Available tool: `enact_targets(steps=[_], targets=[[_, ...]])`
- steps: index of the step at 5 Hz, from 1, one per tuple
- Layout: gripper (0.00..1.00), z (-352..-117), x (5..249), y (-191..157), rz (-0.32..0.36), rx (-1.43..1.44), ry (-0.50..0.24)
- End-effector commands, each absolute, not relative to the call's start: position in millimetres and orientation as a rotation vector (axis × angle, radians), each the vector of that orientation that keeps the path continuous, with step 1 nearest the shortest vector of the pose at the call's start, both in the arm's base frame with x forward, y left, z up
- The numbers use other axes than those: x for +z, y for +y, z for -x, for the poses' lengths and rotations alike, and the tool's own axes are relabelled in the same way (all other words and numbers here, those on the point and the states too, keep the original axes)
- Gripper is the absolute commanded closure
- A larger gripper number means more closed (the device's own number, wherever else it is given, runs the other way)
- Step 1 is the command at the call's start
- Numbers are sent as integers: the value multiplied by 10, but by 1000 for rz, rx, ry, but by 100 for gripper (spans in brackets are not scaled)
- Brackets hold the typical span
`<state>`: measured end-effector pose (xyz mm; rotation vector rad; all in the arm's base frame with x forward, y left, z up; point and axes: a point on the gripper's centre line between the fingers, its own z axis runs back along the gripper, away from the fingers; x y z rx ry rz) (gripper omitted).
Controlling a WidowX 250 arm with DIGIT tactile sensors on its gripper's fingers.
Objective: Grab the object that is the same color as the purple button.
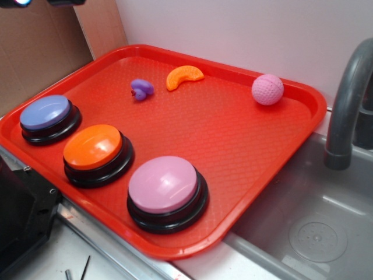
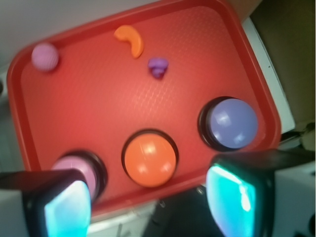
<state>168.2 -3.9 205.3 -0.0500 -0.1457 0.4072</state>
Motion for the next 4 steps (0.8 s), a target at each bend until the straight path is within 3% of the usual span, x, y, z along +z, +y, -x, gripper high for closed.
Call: enact_targets(steps=[1,3,4], targets=[[0,-2152,1668,204,46,748,-232],[0,-2483,1177,320,-11,899,-273],[0,-2615,925,412,-19,946,-252]])
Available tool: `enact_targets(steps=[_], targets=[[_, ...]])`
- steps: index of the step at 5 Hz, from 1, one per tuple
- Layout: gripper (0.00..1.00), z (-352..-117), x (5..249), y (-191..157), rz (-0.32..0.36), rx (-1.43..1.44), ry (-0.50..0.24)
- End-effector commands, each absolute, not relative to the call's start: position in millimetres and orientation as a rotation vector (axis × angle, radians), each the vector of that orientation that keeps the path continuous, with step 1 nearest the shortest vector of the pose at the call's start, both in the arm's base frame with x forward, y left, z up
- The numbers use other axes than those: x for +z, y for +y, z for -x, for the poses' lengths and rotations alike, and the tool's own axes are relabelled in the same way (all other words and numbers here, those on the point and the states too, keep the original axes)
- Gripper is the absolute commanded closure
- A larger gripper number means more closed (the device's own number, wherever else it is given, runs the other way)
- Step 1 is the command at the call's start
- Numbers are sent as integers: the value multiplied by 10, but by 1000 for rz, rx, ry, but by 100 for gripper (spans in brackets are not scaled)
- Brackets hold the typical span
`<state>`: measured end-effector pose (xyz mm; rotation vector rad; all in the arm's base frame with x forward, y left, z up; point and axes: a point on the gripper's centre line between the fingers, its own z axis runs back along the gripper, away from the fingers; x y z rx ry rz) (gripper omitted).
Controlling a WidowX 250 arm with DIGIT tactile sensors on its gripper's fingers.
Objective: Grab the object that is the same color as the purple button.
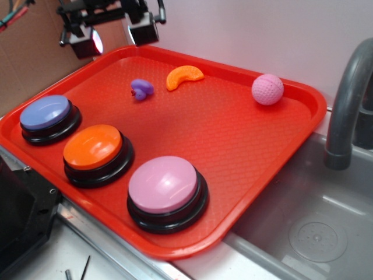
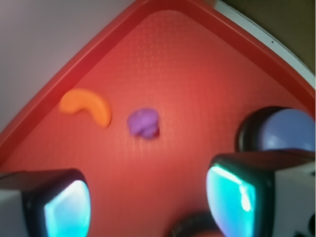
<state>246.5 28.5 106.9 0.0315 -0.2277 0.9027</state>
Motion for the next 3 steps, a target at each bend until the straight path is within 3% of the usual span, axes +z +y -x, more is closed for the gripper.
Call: enact_targets(steps=[1,3], targets=[[0,-2694,736,506,-8,970,-210],[0,-2693,354,604,-85,1034,-189]])
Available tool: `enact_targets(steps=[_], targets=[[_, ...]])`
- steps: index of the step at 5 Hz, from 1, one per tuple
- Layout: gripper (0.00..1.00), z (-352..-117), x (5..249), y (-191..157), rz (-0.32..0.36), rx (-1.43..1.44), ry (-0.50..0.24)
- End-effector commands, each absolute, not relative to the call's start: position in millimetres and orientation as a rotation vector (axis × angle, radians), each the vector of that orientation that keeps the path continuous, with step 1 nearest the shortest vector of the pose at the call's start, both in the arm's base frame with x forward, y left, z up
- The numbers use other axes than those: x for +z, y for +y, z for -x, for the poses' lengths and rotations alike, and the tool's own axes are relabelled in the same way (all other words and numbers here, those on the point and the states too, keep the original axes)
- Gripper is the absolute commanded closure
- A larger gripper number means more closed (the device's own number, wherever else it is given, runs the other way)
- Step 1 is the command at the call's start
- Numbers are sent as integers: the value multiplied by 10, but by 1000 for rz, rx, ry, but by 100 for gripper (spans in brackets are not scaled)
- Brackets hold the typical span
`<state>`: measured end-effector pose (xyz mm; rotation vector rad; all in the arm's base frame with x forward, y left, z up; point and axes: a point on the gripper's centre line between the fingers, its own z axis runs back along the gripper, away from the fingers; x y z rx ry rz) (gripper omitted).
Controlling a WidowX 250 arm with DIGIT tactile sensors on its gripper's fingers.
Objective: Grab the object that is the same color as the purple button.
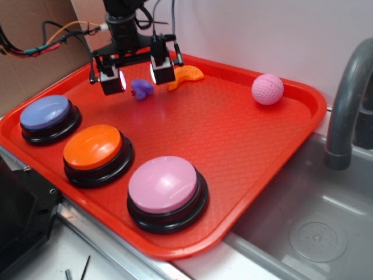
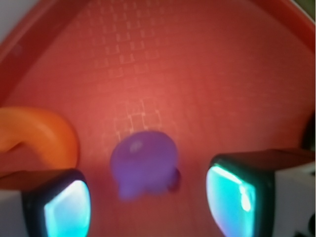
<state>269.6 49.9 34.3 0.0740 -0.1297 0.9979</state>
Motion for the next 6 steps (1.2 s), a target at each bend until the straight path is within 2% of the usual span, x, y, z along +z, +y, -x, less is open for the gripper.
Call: enact_targets(steps=[1,2,3,4,5,6], targets=[[0,-2689,275,596,-95,1035,-176],[100,-2652,278,586,-80,1038,-181],[100,-2489,285,539,-77,1042,-187],[100,-2669,467,529,-83,904,-166],[100,-2690,747,377,-12,666,-60],[100,-2620,1231,105,32,418,-22]])
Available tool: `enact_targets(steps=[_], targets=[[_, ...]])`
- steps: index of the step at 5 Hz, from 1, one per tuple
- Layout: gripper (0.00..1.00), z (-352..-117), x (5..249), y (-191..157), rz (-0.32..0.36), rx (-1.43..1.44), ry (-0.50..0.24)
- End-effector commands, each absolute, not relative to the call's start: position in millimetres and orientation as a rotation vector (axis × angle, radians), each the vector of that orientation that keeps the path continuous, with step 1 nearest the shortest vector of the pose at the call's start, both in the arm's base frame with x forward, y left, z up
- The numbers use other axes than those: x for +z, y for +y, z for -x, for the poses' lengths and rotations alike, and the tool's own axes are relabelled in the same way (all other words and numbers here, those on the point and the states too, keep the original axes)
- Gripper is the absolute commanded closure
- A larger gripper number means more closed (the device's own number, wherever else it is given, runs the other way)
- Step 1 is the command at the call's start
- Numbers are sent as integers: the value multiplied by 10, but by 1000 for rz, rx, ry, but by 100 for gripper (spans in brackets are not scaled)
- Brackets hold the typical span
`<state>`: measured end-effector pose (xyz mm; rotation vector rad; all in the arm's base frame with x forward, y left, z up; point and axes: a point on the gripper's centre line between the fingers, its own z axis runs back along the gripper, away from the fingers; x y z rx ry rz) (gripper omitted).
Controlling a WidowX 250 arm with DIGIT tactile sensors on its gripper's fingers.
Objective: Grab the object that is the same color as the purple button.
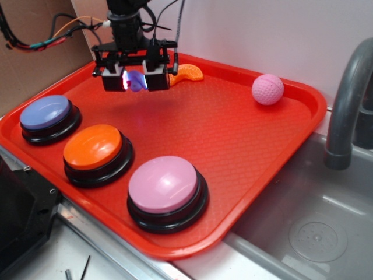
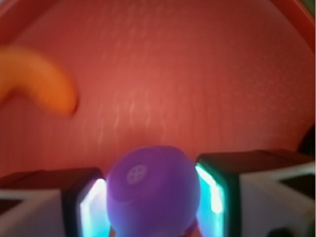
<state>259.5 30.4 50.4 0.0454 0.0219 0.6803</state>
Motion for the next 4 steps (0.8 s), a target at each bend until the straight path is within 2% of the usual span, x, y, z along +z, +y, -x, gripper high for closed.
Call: enact_targets(steps=[1,2,3,4], targets=[[100,-2511,1538,-39,58,310,8],[100,-2378,1788,-123,90,261,-10],[100,-2180,2143,-93,165,268,-25],[100,-2044,2306,-19,160,337,-117]])
